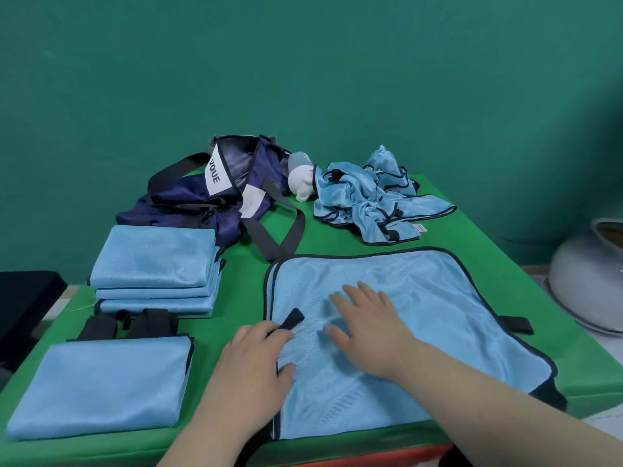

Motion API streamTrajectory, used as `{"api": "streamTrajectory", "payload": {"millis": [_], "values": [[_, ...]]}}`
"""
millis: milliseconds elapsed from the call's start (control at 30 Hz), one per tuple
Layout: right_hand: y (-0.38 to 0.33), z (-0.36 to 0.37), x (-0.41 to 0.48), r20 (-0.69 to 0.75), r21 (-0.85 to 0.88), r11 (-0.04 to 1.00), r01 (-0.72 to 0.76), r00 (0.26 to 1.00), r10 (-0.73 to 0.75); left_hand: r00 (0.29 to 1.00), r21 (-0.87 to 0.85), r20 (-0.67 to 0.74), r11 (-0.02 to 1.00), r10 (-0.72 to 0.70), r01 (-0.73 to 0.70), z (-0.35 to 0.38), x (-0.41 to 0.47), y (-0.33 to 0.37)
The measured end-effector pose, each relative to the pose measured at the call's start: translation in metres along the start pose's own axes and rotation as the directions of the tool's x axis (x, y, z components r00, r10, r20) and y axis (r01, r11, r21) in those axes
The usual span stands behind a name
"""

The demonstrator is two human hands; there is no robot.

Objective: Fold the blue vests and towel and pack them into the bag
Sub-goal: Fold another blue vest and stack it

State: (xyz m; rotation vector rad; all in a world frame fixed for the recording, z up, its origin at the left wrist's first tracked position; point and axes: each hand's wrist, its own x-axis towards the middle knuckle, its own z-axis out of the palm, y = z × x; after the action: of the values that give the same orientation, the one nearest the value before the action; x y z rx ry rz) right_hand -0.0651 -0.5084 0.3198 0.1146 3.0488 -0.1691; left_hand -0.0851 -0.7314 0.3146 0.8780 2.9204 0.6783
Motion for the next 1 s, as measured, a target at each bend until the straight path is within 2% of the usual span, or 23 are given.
{"api": "streamTrajectory", "payload": {"millis": [100, 200, 367, 433, 533, 567, 633, 700, 833, 933, 1000], "values": [[-0.029, 0.004, 0.021, 0.005, 0.02, 0.997, 0.078, 0.997, -0.078, 0.998, -0.03, -0.04, 0.998, -0.053, 0.052, -0.007, 0.002, -0.008], [-0.046, 0.015, 0.034, -0.011, 0.035, 0.991, 0.129, 0.992, -0.128, 0.99, 0.018, -0.061, 0.991, -0.128, 0.129, -0.017, 0.001, -0.015], [-0.051, 0.031, 0.036, -0.014, 0.055, 0.991, 0.124, 0.992, -0.123, 0.983, 0.101, 0.01, 0.978, -0.184, 0.182, -0.026, -0.005, -0.02], [-0.05, 0.033, 0.037, -0.026, 0.034, 0.99, 0.137, 0.99, -0.137, 0.992, 0.114, -0.014, 0.986, -0.124, 0.125, -0.024, -0.005, -0.017], [-0.05, 0.035, 0.037, -0.045, 0.034, 0.987, 0.155, 0.987, -0.153, 0.994, 0.158, -0.05, 0.984, 0.092, -0.083, -0.021, -0.002, -0.006], [-0.05, 0.036, 0.037, -0.047, 0.051, 0.986, 0.16, 0.986, -0.158, 0.992, 0.161, 0.021, 0.979, 0.12, -0.122, -0.02, -0.003, -0.001], [-0.047, 0.035, 0.036, -0.054, 0.129, 0.978, 0.165, 0.986, -0.16, 0.99, 0.167, 0.12, 0.982, 0.07, -0.09, -0.009, -0.003, 0.001], [-0.044, 0.034, 0.034, -0.109, 0.31, 0.933, 0.183, 0.982, -0.157, 0.978, 0.206, 0.209, 0.978, -0.011, -0.033, -0.004, -0.005, -0.005], [-0.037, 0.028, 0.024, -0.239, 0.679, 0.715, 0.165, 0.971, 0.003, 0.968, 0.204, 0.247, 0.979, -0.036, -0.015, -0.007, -0.008, -0.011], [-0.028, 0.018, 0.008, -0.255, 0.74, 0.663, 0.115, 0.96, 0.117, 0.979, 0.232, 0.203, 0.973, -0.025, -0.023, -0.008, -0.01, -0.01], [-0.017, 0.008, -0.008, -0.236, 0.701, 0.707, 0.097, 0.966, 0.102, 0.982, 0.241, 0.187, 0.97, -0.006, -0.04, -0.009, -0.011, -0.004]]}}
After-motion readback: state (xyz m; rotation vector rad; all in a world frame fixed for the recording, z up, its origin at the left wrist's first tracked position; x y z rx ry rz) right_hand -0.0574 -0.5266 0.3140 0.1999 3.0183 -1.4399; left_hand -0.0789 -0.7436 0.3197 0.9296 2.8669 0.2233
